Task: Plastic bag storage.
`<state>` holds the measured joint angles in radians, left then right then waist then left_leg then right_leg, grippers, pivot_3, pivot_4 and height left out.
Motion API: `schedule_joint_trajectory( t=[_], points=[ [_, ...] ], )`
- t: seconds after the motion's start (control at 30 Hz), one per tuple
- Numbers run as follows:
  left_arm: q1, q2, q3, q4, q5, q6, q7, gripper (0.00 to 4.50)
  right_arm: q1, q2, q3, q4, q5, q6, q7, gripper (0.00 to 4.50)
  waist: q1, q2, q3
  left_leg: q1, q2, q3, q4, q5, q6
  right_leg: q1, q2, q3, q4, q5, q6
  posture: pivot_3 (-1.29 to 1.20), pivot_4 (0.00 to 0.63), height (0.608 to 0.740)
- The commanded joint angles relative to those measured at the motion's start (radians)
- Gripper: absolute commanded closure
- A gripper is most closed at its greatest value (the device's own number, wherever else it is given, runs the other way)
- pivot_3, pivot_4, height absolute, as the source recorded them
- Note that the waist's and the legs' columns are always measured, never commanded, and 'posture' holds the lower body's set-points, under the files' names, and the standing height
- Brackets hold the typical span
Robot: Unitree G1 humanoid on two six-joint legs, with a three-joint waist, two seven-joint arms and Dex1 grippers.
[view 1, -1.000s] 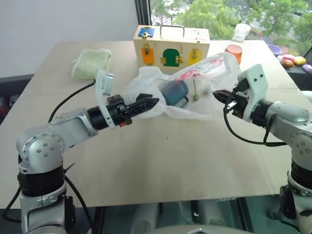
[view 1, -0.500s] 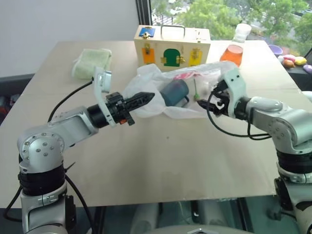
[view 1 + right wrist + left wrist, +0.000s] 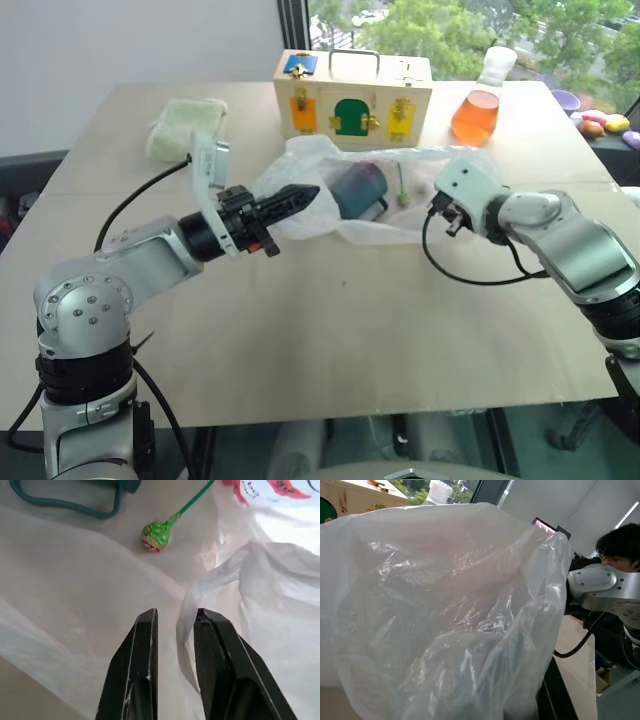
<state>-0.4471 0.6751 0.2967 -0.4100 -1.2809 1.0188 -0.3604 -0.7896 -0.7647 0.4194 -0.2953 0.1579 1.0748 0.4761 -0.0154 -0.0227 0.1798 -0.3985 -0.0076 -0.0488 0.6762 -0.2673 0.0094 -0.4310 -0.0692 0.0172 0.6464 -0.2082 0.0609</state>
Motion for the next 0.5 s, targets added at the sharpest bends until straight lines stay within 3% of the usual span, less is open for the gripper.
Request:
schedule_joint_trajectory(
  t=[0.03, 0.23, 0.37, 0.5],
  points=[
    [-0.018, 0.003, -0.014, -0.021, 0.020, -0.025, -0.003, 4.50, 0.014, -0.026, -0.033, -0.055, -0.051, 0.021, -0.012, 3.44, 0.002, 0.000, 0.000, 0.000, 0.000, 0.000, 0.000, 0.000, 0.000, 0.000, 0.000, 0.000, -0.001, 0.000, 0.000, 0.00, 0.150, 0.740],
    [-0.023, 0.005, -0.027, -0.019, 0.040, -0.038, -0.029, 4.50, 0.034, -0.004, -0.027, -0.002, -0.071, 0.041, -0.004, 3.44, 0.001, 0.000, 0.000, -0.001, 0.000, 0.000, -0.002, 0.000, 0.000, 0.000, 0.000, 0.000, -0.003, 0.000, 0.000, 0.00, 0.150, 0.740],
    [-0.021, 0.006, -0.028, -0.023, 0.042, -0.041, -0.034, 4.50, 0.056, 0.035, -0.065, 0.023, -0.026, 0.040, 0.038, 4.46, 0.001, 0.000, 0.000, 0.000, 0.000, 0.000, -0.003, 0.000, 0.000, 0.000, 0.000, 0.000, -0.004, 0.000, 0.000, 0.00, 0.150, 0.740],
    [-0.020, -0.005, -0.018, -0.024, 0.025, -0.043, -0.019, 4.50, 0.077, 0.072, -0.161, -0.004, 0.045, 0.072, 0.082, 4.46, 0.001, 0.000, 0.000, 0.000, 0.000, 0.000, -0.004, 0.000, 0.000, 0.000, 0.000, 0.000, -0.004, 0.000, 0.000, 0.00, 0.150, 0.740]
  ],
)
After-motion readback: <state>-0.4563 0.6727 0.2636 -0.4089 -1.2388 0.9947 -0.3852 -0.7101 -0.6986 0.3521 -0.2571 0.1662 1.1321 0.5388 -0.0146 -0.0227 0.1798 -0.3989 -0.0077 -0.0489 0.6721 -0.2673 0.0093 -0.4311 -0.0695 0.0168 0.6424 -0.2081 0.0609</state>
